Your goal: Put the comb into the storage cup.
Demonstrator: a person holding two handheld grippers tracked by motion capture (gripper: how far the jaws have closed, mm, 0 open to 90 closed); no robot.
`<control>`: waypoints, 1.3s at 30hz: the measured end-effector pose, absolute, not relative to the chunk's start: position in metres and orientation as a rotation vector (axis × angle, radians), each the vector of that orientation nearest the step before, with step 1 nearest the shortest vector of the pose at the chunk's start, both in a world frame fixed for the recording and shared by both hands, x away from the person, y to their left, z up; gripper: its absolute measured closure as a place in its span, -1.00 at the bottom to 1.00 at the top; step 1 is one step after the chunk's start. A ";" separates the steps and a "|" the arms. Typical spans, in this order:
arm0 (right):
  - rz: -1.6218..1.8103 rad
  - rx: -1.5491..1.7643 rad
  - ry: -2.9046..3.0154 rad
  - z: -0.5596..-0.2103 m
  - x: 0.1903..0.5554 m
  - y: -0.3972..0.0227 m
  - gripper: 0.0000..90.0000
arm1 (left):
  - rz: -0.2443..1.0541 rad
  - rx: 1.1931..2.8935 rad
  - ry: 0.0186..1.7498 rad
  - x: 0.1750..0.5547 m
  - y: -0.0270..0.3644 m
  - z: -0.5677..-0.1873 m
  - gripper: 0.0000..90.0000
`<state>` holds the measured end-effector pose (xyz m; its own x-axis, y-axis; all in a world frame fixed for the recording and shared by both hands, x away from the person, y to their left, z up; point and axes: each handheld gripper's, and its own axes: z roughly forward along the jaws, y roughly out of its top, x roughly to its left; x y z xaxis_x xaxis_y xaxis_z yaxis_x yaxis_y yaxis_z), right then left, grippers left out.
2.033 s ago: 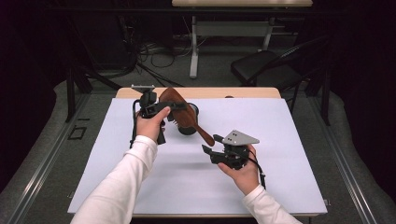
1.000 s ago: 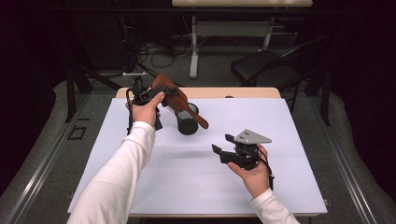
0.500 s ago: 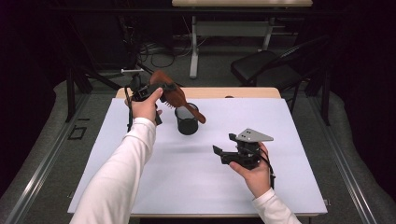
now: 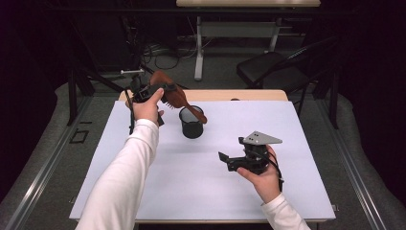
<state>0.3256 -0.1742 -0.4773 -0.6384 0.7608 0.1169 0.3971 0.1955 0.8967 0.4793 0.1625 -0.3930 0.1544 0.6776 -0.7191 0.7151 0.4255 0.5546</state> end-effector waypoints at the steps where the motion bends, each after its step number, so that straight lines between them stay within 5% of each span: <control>1: 1.419 1.092 2.131 -0.477 0.326 -0.174 -0.95 | -0.044 1.268 1.545 0.479 0.163 -0.393 0.01; 39: 1.414 1.162 2.097 -0.476 0.329 -0.176 -1.00 | 0.123 1.228 1.559 0.483 0.165 -0.388 0.07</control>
